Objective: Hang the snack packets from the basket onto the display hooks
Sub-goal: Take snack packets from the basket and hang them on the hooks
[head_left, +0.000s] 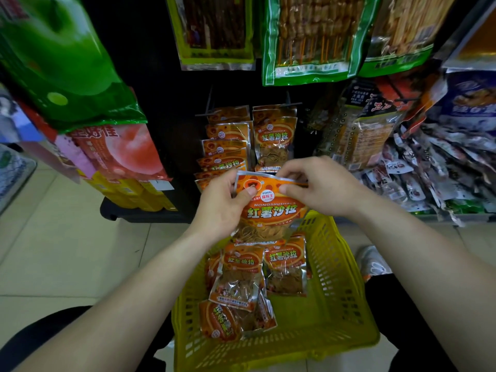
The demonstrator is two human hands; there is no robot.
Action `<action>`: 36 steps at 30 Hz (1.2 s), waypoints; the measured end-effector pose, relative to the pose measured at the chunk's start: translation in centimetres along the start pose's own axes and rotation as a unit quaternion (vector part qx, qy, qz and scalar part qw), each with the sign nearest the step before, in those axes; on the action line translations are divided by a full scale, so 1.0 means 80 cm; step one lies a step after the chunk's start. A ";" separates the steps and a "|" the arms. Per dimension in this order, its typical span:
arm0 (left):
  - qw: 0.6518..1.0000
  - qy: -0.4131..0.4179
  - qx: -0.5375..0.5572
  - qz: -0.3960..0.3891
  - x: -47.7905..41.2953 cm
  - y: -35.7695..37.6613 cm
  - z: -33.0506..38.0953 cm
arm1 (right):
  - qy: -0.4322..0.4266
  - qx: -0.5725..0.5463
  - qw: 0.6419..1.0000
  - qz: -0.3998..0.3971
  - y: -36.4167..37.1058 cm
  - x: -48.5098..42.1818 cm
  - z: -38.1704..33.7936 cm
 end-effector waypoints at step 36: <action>0.956 -0.131 -0.227 -0.131 -0.160 0.071 -0.157 | 0.150 0.204 0.966 0.048 0.011 -0.244 0.208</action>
Point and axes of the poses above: each hand's wrist, its own x-axis away from the middle knuckle, its own y-axis out of the palm, z = x × y, the point moved 6 cm from there along -x, towards the middle knuckle, and after that the axes turned 13 degrees about -z, right-handed, at the moved point
